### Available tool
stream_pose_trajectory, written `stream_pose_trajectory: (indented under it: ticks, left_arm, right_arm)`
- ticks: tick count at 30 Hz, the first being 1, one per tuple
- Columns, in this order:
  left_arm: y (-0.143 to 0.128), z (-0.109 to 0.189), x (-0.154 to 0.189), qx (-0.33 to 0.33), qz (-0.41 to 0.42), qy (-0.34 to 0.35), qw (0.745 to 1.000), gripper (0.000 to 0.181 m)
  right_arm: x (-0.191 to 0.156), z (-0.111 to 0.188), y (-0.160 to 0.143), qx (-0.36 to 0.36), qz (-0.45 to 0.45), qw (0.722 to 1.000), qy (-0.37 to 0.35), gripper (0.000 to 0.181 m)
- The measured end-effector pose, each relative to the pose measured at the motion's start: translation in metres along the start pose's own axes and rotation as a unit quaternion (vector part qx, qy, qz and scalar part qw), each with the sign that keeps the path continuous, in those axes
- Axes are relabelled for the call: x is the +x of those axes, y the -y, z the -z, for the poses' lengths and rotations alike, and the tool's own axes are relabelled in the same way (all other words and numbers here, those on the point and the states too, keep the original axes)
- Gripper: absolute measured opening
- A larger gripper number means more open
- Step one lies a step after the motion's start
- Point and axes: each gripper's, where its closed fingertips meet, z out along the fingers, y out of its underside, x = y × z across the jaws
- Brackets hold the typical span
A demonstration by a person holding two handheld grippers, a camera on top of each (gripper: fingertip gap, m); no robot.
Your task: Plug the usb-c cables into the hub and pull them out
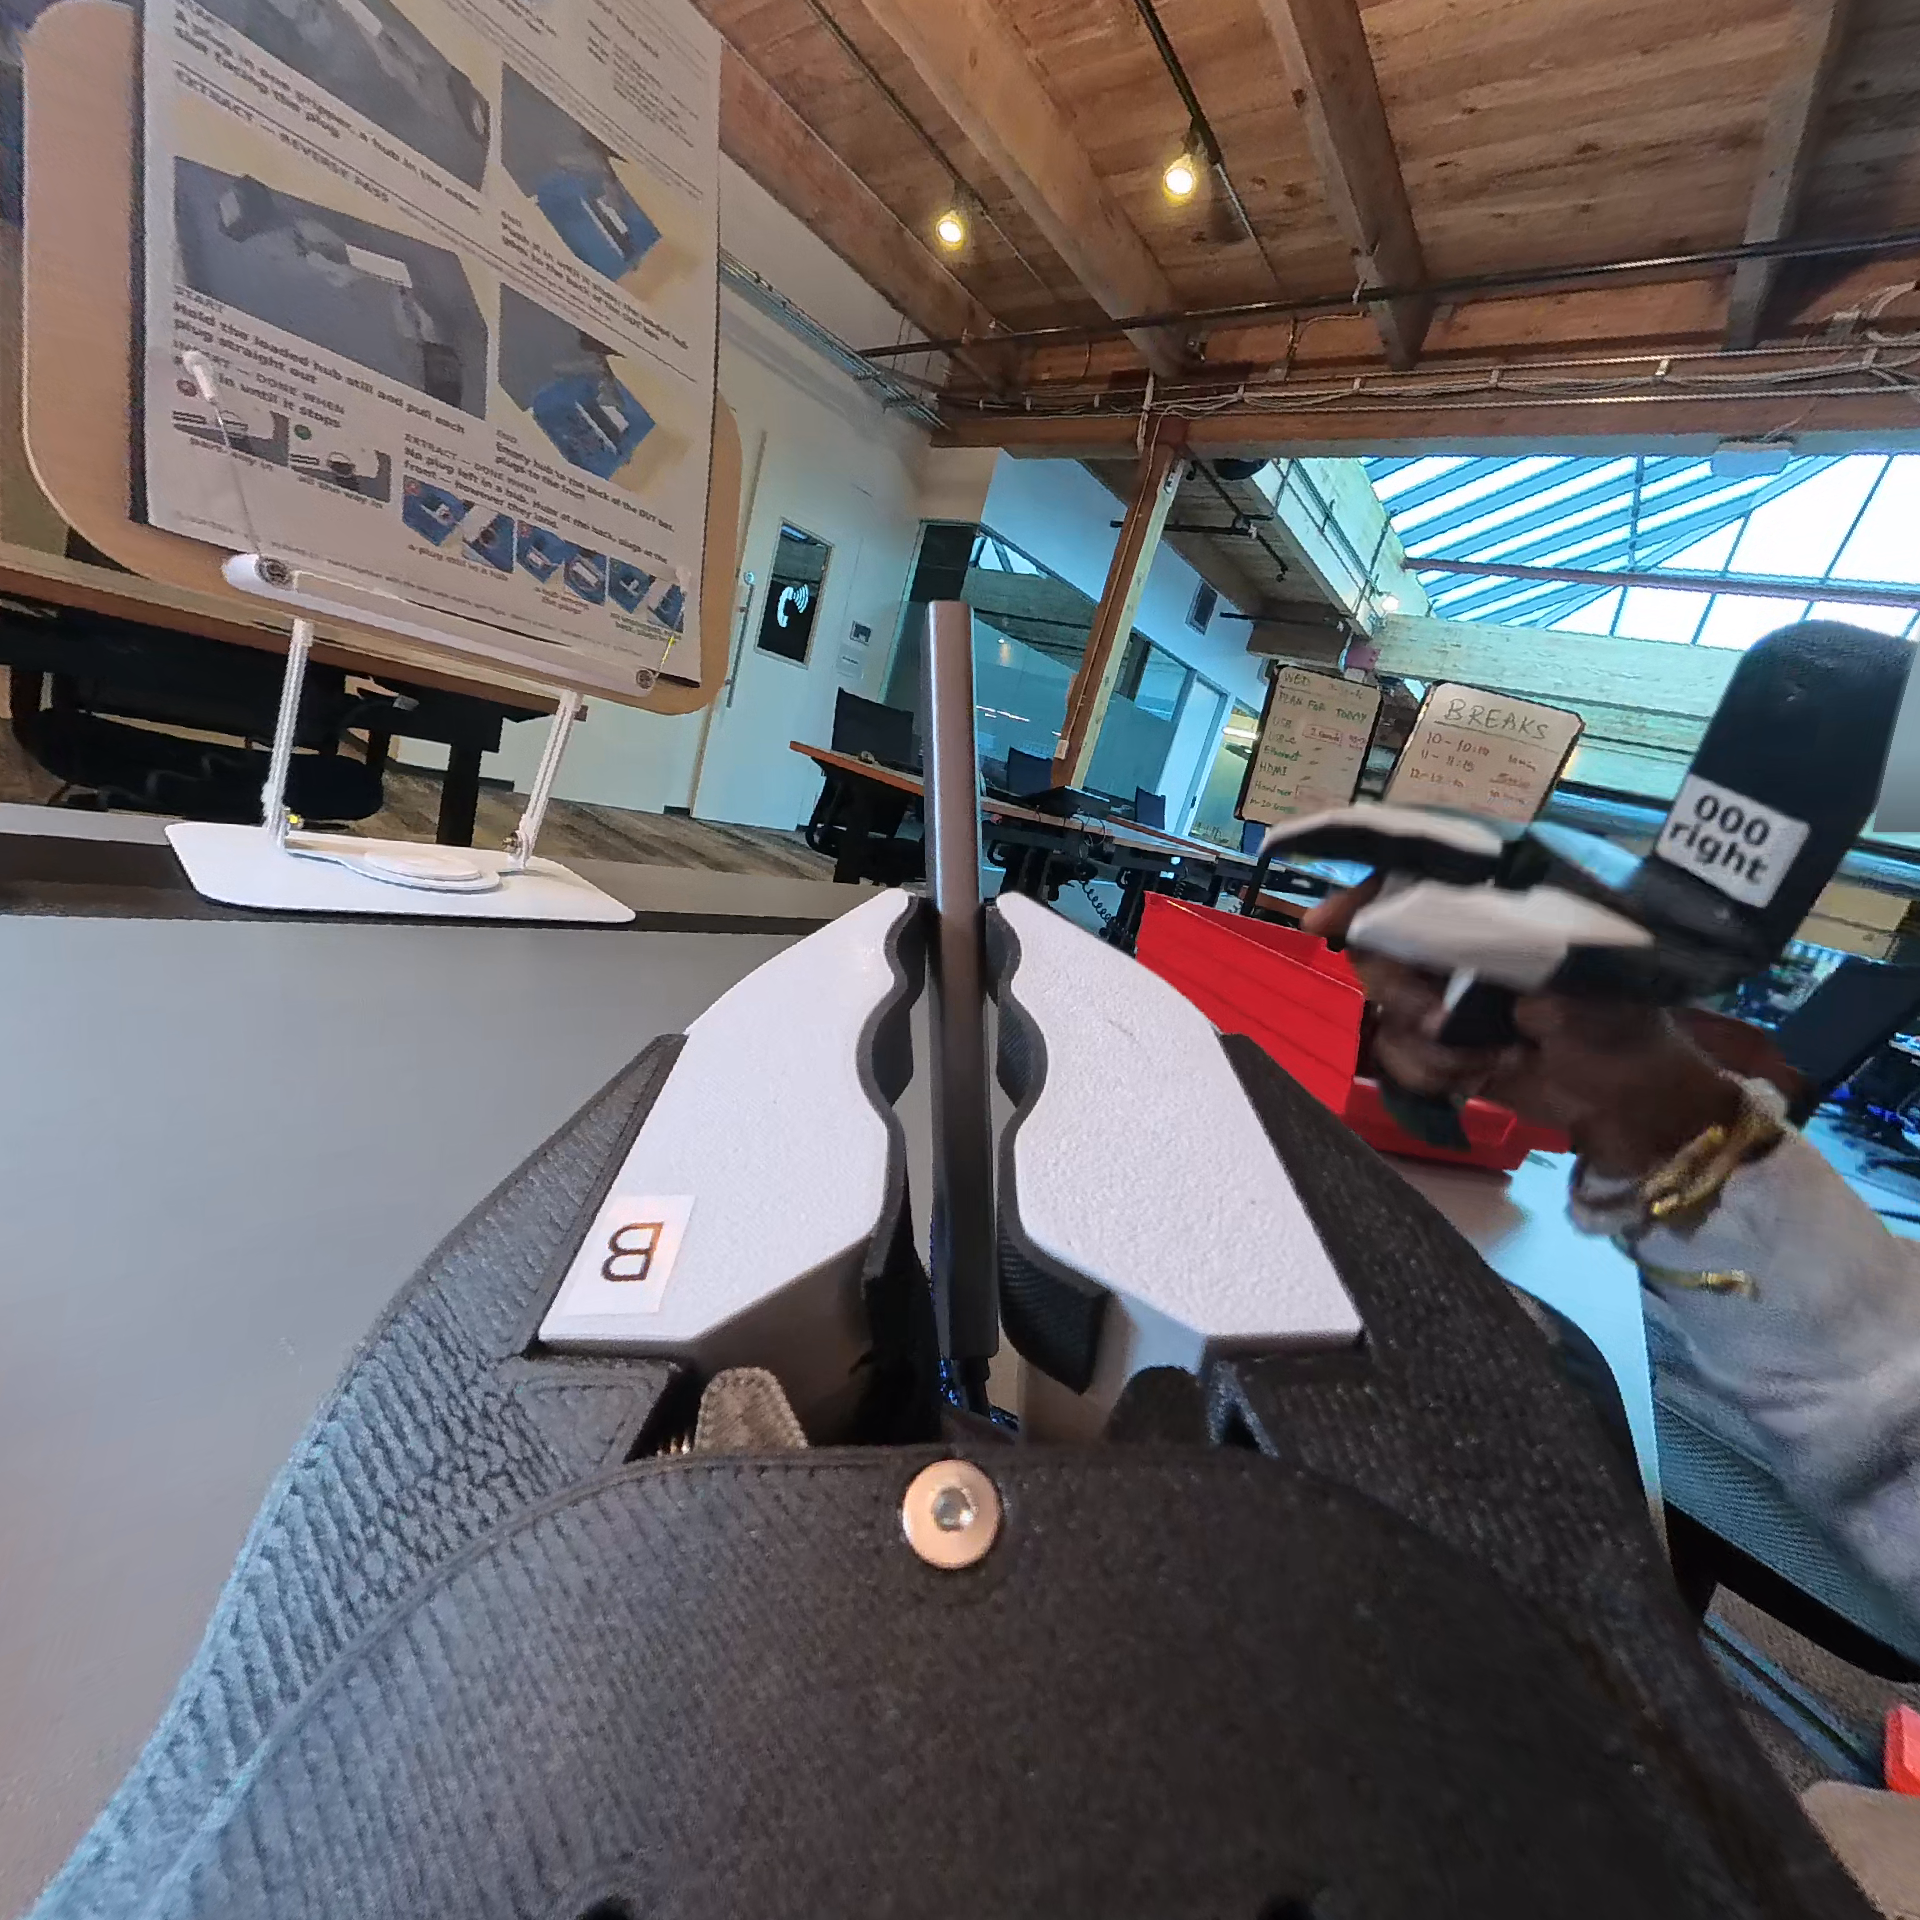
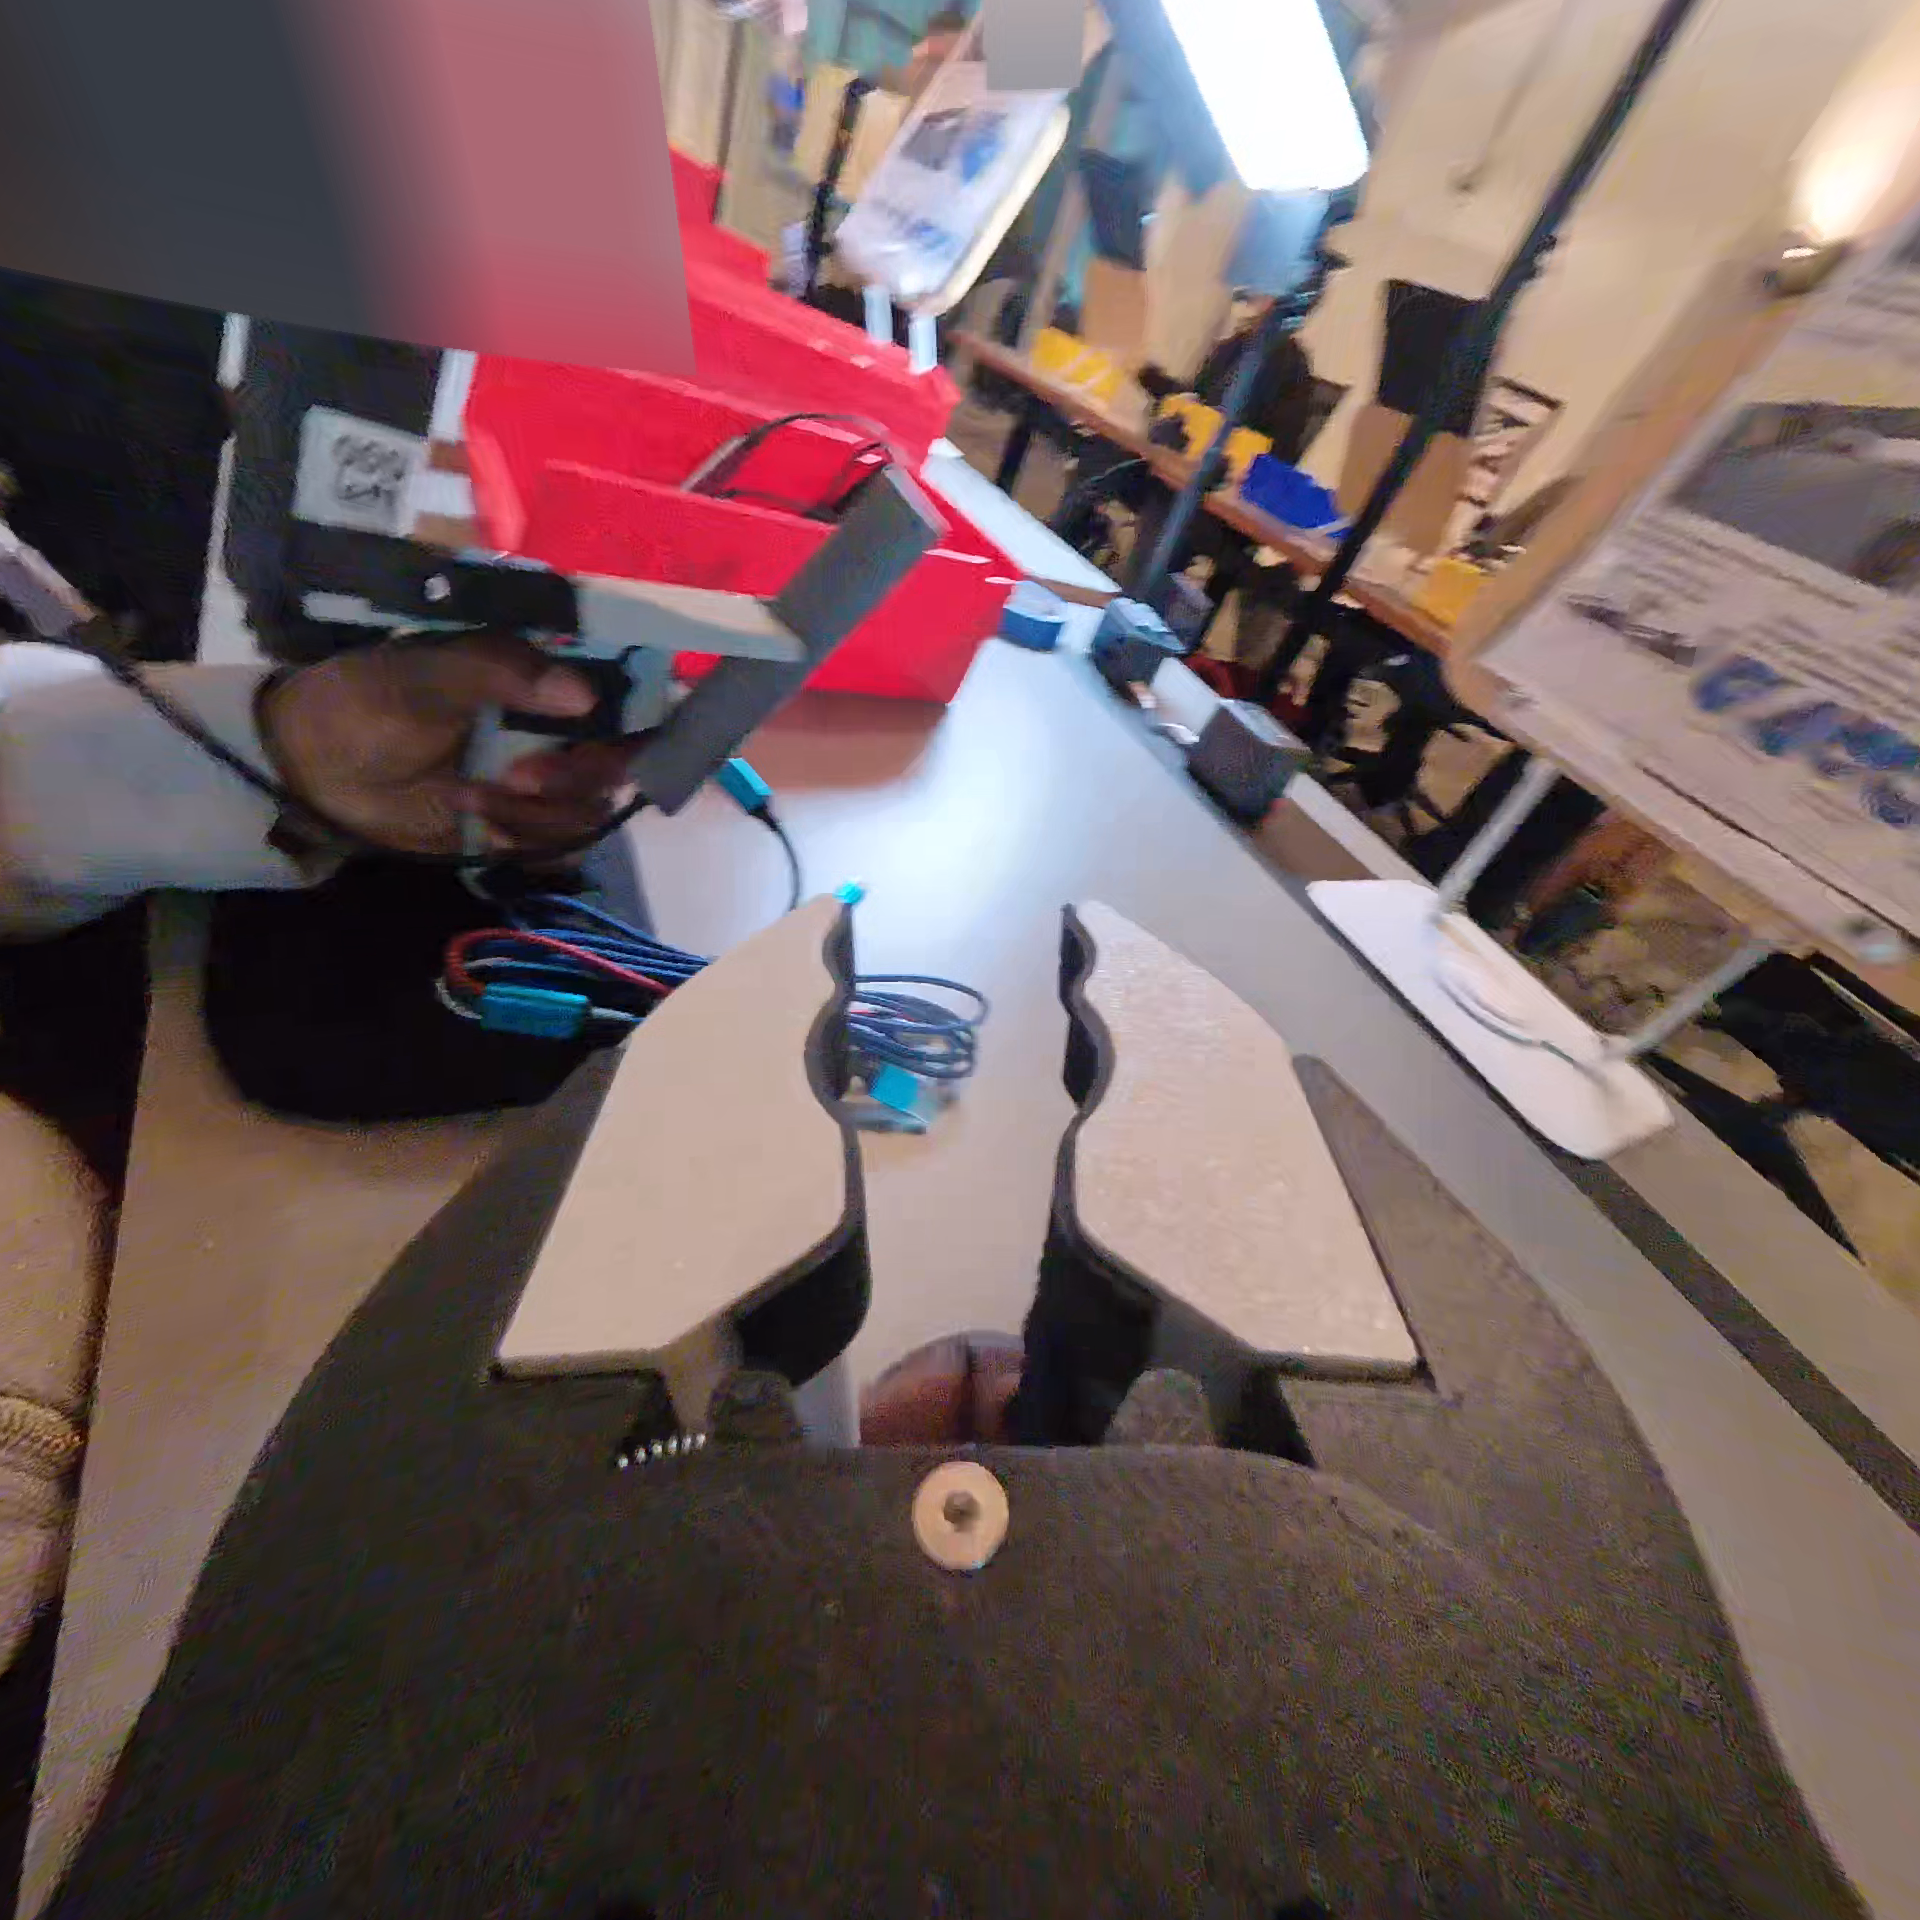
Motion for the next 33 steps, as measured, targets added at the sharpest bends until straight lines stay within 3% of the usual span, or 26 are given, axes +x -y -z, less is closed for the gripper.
stream_pose_trajectory:
  ticks: [3, 7, 9, 12, 15, 19, 23, 26, 33]
  left_arm:
    - [0.001, 0.000, 0.000, 0.002, 0.002, 0.000, 1.000, 0.010]
    - [0.001, 0.001, 0.000, 0.005, 0.007, -0.002, 1.000, 0.010]
    - [0.002, 0.002, 0.000, 0.006, 0.009, -0.004, 1.000, 0.010]
    - [0.002, 0.002, 0.002, 0.007, 0.011, -0.010, 1.000, 0.010]
    - [0.001, 0.002, 0.004, 0.004, 0.010, -0.017, 1.000, 0.010]
    - [0.001, 0.002, 0.006, 0.002, 0.017, -0.024, 1.000, 0.011]
    - [-0.001, 0.002, 0.009, -0.011, 0.066, -0.051, 0.996, 0.022]
    - [-0.015, -0.002, 0.009, -0.067, 0.091, -0.061, 0.992, 0.032]
    - [-0.026, -0.004, 0.016, -0.108, 0.021, -0.048, 0.993, 0.011]
  right_arm:
    - [-0.053, -0.053, -0.011, -0.015, 0.082, 0.996, 0.042, 0.000]
    - [-0.070, -0.090, -0.016, -0.023, 0.174, 0.984, 0.006, 0.000]
    - [-0.075, -0.097, -0.014, -0.021, 0.236, 0.971, -0.002, 0.025]
    - [-0.079, -0.106, -0.018, -0.040, 0.270, 0.962, -0.002, 0.038]
    - [-0.072, -0.114, -0.024, -0.062, 0.307, 0.949, -0.031, 0.034]
    - [-0.071, -0.121, -0.030, -0.075, 0.344, 0.934, -0.061, 0.011]
    - [-0.061, -0.114, -0.030, -0.075, 0.280, 0.955, -0.062, 0.011]
    - [-0.046, -0.106, -0.028, -0.069, 0.233, 0.966, -0.086, 0.010]
    - [-0.044, -0.105, -0.026, -0.065, 0.230, 0.966, -0.100, 0.011]
